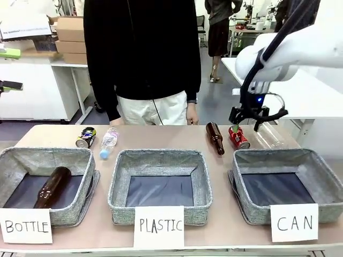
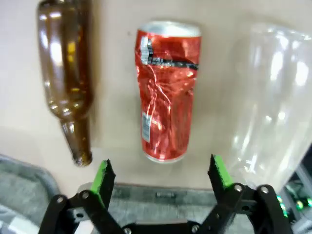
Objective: Sort the can waste into the basket.
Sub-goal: Pick up the can waste from the table and place it in the right Fabric basket.
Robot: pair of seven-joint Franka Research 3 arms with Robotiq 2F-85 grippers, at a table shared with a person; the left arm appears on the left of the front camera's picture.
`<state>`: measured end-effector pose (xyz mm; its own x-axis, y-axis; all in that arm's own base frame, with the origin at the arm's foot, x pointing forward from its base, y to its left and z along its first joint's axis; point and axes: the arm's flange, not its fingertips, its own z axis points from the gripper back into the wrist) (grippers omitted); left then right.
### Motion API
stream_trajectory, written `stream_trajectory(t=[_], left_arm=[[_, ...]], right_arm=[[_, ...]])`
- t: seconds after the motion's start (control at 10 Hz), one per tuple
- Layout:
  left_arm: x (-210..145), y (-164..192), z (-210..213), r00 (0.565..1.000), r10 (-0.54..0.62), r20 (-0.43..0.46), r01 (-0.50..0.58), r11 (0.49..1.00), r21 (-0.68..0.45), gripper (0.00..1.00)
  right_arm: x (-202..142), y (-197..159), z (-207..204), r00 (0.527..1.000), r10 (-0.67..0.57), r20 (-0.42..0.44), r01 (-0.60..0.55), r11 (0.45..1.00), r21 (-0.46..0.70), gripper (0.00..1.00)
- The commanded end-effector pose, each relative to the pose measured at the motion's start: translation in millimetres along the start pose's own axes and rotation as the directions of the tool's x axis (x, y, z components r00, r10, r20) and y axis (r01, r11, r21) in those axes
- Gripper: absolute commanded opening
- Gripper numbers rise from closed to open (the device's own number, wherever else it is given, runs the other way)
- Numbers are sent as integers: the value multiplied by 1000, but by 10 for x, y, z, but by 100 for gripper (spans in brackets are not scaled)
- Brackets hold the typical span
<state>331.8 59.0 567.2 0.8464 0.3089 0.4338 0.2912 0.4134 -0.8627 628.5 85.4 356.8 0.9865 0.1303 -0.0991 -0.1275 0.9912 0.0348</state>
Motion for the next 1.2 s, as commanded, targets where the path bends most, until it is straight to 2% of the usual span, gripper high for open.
stream_trajectory(t=[0.0,0.2,0.6,0.7,0.8,0.9,1.0,1.1], left_arm=[[11,-1,-17,1000,-20,12,20,999,-27,100],[11,-1,-17,1000,-20,12,20,999,-27,100],[11,-1,-17,1000,-20,12,20,999,-27,100],[11,-1,-17,1000,-20,12,20,999,-27,100],[11,-1,-17,1000,-20,12,20,999,-27,100],[11,-1,-17,1000,-20,12,20,999,-27,100],[11,-1,-17,1000,-20,12,20,999,-27,100],[11,-1,-17,1000,-20,12,20,999,-27,100]], right_arm=[[-49,-152,-214,996,-5,87,10,998,-66,100],[-21,-193,-399,992,13,125,-7,999,-47,100],[23,-171,-432,992,-14,122,9,999,45,100],[16,-164,-411,993,-6,120,-2,998,65,41],[15,-159,-393,991,-6,131,-4,998,68,40],[14,-157,-394,992,-4,129,-5,998,69,0],[13,-159,-398,992,-7,126,-1,998,66,36],[14,-159,-398,992,-6,127,-3,998,67,0]])
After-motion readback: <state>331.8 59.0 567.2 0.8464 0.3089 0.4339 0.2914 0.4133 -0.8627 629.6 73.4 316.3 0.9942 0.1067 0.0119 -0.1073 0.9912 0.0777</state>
